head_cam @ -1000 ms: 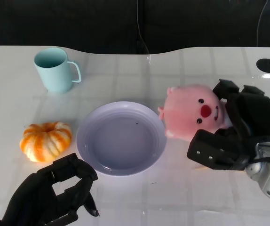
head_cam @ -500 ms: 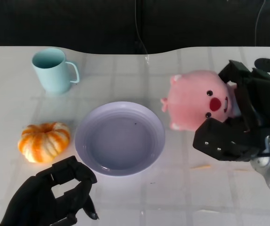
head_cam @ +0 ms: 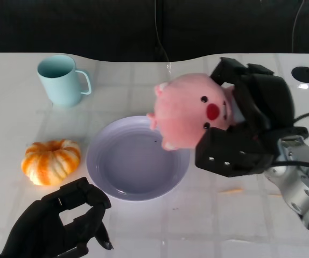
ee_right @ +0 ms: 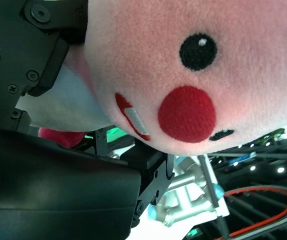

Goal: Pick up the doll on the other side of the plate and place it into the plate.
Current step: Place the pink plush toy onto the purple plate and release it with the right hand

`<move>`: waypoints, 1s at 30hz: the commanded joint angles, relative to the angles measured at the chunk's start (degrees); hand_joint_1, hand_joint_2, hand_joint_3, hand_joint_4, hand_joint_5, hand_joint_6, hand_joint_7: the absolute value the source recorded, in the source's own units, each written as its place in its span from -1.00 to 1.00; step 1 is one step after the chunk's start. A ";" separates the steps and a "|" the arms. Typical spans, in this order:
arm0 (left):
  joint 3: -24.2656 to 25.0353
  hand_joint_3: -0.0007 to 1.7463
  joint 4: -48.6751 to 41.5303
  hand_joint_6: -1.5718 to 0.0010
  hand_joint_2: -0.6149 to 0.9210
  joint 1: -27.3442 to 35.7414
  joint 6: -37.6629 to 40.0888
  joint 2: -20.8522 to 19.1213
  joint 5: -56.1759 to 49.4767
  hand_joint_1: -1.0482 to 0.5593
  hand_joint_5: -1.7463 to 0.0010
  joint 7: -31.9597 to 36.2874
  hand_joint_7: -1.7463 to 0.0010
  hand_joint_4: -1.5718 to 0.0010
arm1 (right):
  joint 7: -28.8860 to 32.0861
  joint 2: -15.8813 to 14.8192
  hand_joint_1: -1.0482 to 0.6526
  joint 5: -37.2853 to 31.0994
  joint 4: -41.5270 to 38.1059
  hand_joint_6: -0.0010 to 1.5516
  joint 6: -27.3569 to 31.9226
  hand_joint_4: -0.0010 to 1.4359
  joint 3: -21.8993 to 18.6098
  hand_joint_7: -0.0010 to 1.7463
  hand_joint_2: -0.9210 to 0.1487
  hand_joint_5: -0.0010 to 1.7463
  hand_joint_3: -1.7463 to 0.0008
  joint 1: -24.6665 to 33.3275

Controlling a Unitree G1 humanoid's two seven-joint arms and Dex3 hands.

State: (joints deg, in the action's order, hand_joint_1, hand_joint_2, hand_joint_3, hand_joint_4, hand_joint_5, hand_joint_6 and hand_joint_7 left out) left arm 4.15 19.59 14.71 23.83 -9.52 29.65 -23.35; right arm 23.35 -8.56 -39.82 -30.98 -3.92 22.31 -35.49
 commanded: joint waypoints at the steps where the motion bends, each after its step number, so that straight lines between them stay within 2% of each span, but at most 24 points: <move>1: 0.31 -0.06 -0.39 0.17 0.73 -0.10 -0.43 -0.84 -0.41 -0.20 -1.00 -0.20 -0.56 0.13 | -1.34 1.95 0.03 -0.13 -2.84 0.01 0.35 0.37 1.25 1.00 0.07 1.00 -0.33 -2.62; 7: 0.36 -0.07 -0.89 0.18 0.73 -0.18 -1.01 -0.91 -0.28 -0.21 -1.00 -0.80 -0.56 0.15 | -0.42 6.44 0.01 -0.28 -10.92 0.00 -0.30 0.36 3.18 0.99 0.02 1.00 -0.32 -6.66; 13: 0.06 -0.08 -1.15 0.17 0.73 -0.44 -1.29 -0.81 -0.63 -0.23 -1.00 -0.80 -0.56 0.14 | -0.18 10.30 0.01 0.33 -18.79 0.01 -1.09 0.34 4.38 0.87 -0.07 1.00 -0.24 -10.74; 20: -0.22 -0.09 -0.65 0.15 0.73 -0.30 -0.79 -0.33 -0.37 -0.22 -0.98 -0.18 -0.53 0.13 | -0.83 13.63 0.03 2.61 -26.16 0.03 -2.39 0.32 3.72 0.83 -0.15 1.00 -0.17 -14.23; 22: -0.32 -0.10 -0.42 0.15 0.73 -0.20 -0.80 -0.39 -0.51 -0.22 -0.99 -0.11 -0.53 0.14 | -1.70 14.22 0.04 3.74 -27.10 0.04 -2.26 0.28 3.31 0.75 -0.15 1.00 -0.17 -14.62; 24: -0.31 -0.10 -0.36 0.16 0.73 -0.17 -0.76 -0.41 -0.41 -0.23 -1.00 -0.19 -0.55 0.15 | -3.04 14.75 0.04 4.98 -27.45 0.08 -1.95 0.23 2.73 0.56 -0.23 1.00 -0.08 -14.86; 25: -0.28 -0.10 -0.42 0.16 0.74 -0.18 -0.76 -0.40 -0.30 -0.22 -1.00 -0.28 -0.56 0.15 | -3.77 14.96 0.03 5.64 -27.38 0.11 -1.88 0.20 2.40 0.34 -0.33 0.96 0.08 -14.87; 27: -0.15 -0.11 -0.46 0.16 0.74 -0.21 -0.66 -0.45 -0.10 -0.22 -1.00 -0.37 -0.56 0.15 | -5.02 15.28 0.04 6.85 -27.18 0.19 -2.05 0.21 1.91 0.05 -0.46 0.85 0.28 -14.82; 28: -0.17 -0.11 -0.40 0.16 0.74 -0.22 -0.62 -0.48 -0.15 -0.22 -1.00 -0.31 -0.56 0.15 | -5.89 15.28 0.04 7.31 -27.08 0.19 -2.25 0.18 1.89 -0.11 -0.48 0.76 0.34 -14.79; 30: -0.14 -0.12 -0.24 0.15 0.73 -0.25 -0.38 -0.49 -0.06 -0.23 -1.00 -0.16 -0.56 0.14 | -8.31 15.24 0.00 8.07 -26.76 0.19 -1.89 0.09 1.96 -0.48 -0.60 0.45 0.48 -14.85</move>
State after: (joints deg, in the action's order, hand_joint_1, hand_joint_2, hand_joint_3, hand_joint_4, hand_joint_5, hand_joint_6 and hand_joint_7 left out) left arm 3.83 18.89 14.45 23.19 -9.45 29.64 -23.80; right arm 16.52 6.71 -32.79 -58.19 -5.76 25.12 -48.46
